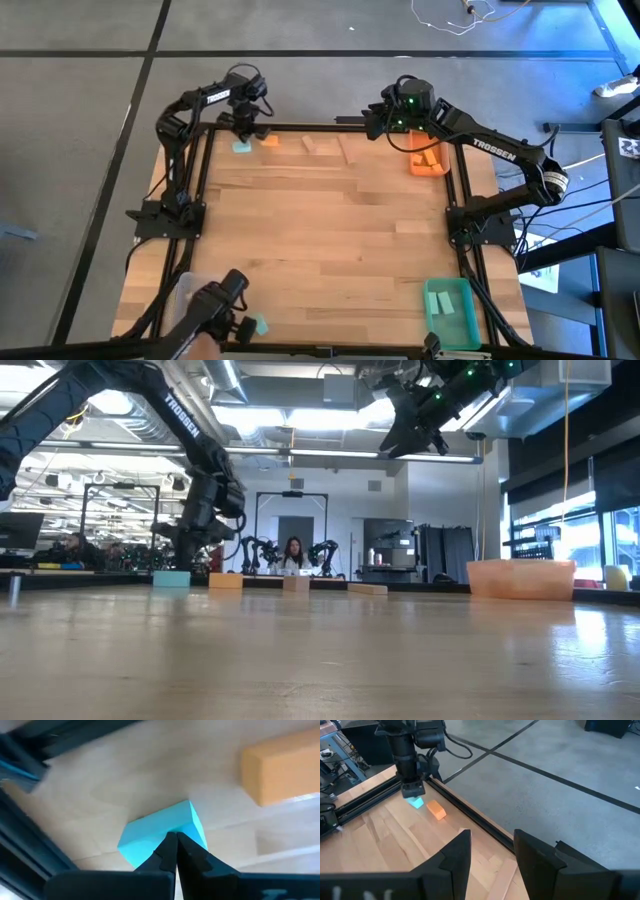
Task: Sort & place blocks by color
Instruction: Put the blue block into the green bin
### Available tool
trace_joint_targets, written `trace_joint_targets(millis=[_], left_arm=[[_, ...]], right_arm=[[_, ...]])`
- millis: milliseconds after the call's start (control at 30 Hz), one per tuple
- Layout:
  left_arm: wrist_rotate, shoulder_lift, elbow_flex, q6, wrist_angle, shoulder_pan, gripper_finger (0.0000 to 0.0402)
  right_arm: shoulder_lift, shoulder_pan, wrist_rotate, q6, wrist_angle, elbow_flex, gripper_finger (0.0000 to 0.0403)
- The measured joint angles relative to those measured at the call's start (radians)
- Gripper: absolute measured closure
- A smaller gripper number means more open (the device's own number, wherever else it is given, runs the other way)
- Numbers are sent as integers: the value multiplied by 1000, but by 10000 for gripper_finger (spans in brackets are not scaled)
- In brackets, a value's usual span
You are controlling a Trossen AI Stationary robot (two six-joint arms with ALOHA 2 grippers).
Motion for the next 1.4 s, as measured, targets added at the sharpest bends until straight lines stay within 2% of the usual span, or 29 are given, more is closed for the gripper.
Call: trace_joint_targets(millis=[300, 467, 833, 933, 1100, 1200, 1400], left_arm=[[27, 0, 0, -27, -17, -150, 401], [100, 0, 0, -61, -18, -248, 401], [196, 0, -1, -107, -17, -474, 401], [195, 0, -1, -108, -2, -524, 401], [173, -11, 1, -106, 47, -562, 401], [116, -40, 18, -123, 27, -561, 401], [83, -74, 14, -323, -25, -526, 402]], right_arm=[[0, 0, 0, 0, 0, 0, 254], [0, 0, 0, -1, 0, 0, 254], [0, 0, 0, -22, 0, 0, 254], [0, 0, 0, -21, 0, 0, 254], [0, 0, 0, -48, -1, 0, 254], [0, 0, 0, -94, -1, 0, 254], [0, 0, 1, -98, -2, 0, 254]])
